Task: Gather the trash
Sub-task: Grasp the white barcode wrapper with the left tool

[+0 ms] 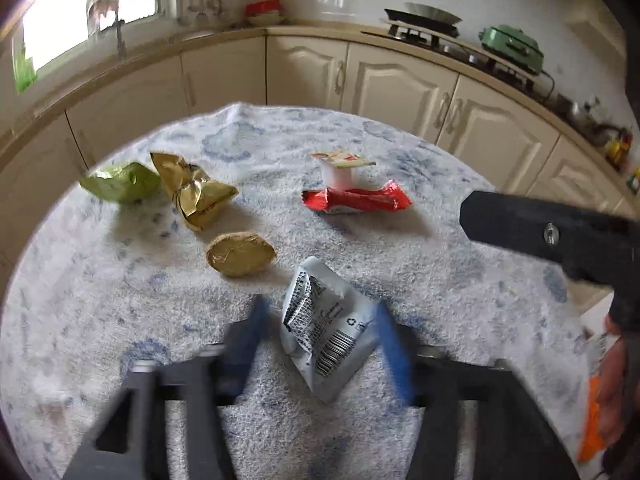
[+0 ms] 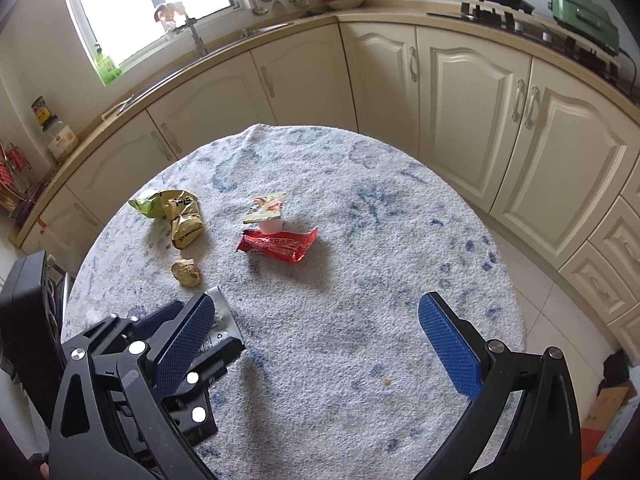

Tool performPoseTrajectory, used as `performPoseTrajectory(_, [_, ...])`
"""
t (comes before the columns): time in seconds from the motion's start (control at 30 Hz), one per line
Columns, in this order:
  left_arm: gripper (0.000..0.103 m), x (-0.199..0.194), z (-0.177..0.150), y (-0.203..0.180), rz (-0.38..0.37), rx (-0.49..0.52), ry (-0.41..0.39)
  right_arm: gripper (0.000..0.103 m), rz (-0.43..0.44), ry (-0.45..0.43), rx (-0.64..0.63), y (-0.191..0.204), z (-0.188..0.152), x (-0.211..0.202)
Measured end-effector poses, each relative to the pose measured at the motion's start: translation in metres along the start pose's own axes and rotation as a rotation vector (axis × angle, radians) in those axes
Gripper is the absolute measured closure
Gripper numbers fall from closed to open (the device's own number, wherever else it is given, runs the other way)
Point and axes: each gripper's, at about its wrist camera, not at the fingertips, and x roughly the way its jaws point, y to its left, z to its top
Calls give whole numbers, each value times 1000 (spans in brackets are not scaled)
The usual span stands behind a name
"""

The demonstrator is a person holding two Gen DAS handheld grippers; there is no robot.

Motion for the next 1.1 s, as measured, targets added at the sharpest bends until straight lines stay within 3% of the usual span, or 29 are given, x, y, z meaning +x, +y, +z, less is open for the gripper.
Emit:
performPoseTrajectory(0.07, [81, 1, 0, 5, -32, -28, 5, 0, 0, -1, 10, -2, 0, 0])
performPoseTrajectory(0.17, [88, 0, -1, 13, -73, -72, 4, 0, -1, 3, 13, -2, 1, 2])
performPoseTrajectory(0.33, [91, -10, -1, 25, -121, -128, -29, 0, 11, 11, -2, 5, 0, 5])
performPoseTrajectory(0.47, [92, -23, 0, 44, -101, -158, -54, 0, 29, 18, -18, 16, 0, 10])
performPoseTrajectory(0.87, [92, -64, -11, 115, 72, -250, -112, 1, 103, 30, -130, 86, 7, 43])
performPoseTrajectory(1.0, [92, -72, -14, 133, 97, -273, -121, 17, 100, 76, -178, 107, 7, 75])
performPoseTrajectory(1.07, [92, -73, -12, 144, 98, -282, -125, 31, 90, 95, -185, 113, 5, 88])
performPoseTrajectory(1.1, [92, -74, -11, 149, 99, -285, -127, 33, 58, 72, -211, 118, 4, 90])
